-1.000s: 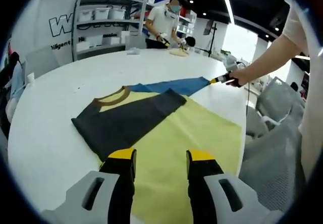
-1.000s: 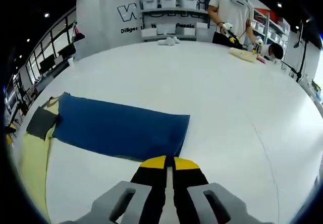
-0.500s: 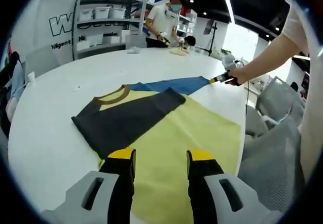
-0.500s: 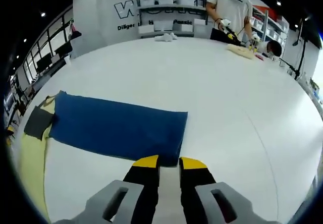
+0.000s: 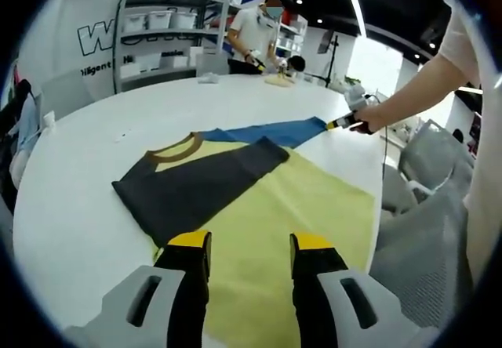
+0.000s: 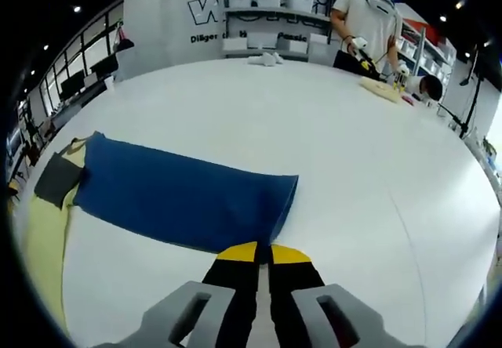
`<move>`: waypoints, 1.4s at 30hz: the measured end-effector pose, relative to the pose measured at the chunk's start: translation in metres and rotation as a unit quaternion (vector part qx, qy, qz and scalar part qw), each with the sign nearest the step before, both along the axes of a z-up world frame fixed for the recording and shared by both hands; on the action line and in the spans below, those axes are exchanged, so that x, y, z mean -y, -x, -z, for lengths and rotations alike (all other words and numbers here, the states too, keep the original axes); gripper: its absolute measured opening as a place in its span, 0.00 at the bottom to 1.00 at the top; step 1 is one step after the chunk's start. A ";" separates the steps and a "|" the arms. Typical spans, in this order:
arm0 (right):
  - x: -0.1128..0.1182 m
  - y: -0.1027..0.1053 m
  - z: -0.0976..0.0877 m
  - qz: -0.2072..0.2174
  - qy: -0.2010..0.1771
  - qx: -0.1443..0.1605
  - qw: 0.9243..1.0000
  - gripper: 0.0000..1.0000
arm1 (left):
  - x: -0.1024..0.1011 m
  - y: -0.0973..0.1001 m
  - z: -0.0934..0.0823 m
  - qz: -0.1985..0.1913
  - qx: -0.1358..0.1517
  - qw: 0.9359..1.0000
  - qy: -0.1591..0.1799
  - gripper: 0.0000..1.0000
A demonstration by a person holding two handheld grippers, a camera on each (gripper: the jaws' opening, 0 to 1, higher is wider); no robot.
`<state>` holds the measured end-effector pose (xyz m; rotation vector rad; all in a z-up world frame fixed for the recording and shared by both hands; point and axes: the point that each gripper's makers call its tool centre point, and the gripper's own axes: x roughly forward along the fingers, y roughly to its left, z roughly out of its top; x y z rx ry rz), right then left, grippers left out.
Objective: Fold the garment on the visible template until the final outline fits inside the template.
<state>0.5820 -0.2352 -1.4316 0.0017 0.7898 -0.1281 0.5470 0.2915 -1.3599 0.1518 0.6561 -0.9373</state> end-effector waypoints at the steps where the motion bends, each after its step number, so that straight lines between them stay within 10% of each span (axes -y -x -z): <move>1: 0.000 0.000 -0.001 0.000 0.002 0.001 1.000 0.00 | 0.000 0.000 0.000 0.000 0.000 1.000 0.000 0.39; 15: -0.036 -0.022 -0.040 -0.031 -0.003 0.063 0.998 0.00 | 0.002 0.002 0.000 0.001 0.003 1.000 0.006 0.39; 42: -0.181 -0.069 -0.082 -0.182 -0.013 0.118 0.976 0.00 | -0.013 0.007 -0.008 -0.012 0.012 1.000 0.012 0.39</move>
